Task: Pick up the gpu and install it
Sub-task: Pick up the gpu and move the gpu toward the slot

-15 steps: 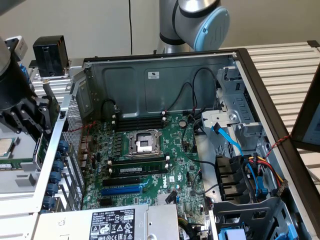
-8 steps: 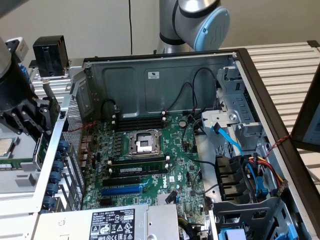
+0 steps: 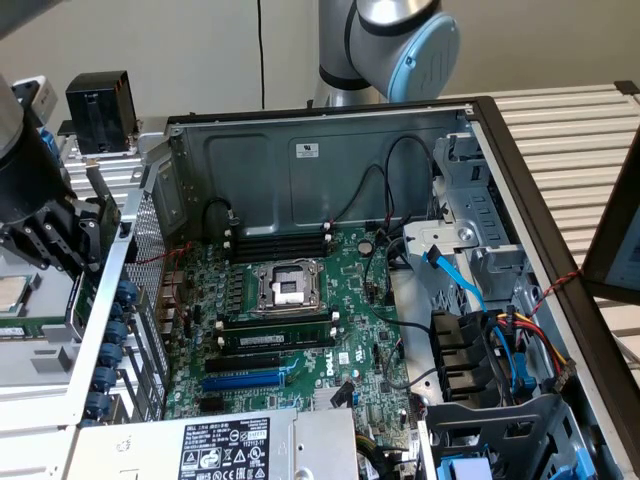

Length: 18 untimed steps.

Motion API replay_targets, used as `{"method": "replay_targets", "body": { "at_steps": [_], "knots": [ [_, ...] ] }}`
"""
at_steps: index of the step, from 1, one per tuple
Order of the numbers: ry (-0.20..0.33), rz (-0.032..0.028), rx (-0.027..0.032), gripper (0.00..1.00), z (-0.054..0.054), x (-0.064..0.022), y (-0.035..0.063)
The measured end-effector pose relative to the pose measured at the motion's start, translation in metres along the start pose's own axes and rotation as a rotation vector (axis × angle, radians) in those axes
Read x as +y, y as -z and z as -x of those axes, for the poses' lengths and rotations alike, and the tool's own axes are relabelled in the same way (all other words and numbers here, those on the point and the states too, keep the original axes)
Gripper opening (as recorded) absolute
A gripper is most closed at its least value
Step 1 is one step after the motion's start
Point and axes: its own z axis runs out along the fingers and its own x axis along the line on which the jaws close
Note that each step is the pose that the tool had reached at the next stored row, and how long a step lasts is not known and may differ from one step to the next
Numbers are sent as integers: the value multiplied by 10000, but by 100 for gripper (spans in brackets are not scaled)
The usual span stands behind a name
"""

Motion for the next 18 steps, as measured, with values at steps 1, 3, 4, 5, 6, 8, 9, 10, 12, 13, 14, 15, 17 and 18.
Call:
{"method": "replay_targets", "body": {
  "at_steps": [1, 3, 4, 5, 6, 8, 9, 10, 12, 13, 14, 15, 17, 18],
  "knots": [
    [0, 0, 0, 27, 0, 0, 0],
    [-1, 3, 0, 27, 0, 0, 0],
    [-2, 8, 0, 27, 0, 0, -1],
    [-3, 19, 0, 27, 1, 0, -1],
    [-6, 36, 1, 27, 1, 0, -1],
    [-14, 79, 6, 27, 0, 0, -2],
    [-18, 102, 8, 27, 0, 0, -2],
    [-23, 123, 10, 27, 0, 0, -2],
    [-30, 158, 18, 27, 0, 1, 0],
    [-33, 169, 23, 27, 1, 1, 4],
    [-35, 176, 31, 27, 2, 2, 12],
    [-38, 183, 38, 27, 4, 3, 21],
    [-41, 186, 56, 27, 9, 7, 54],
    [-42, 187, 60, 27, 12, 9, 70]
  ]
}}
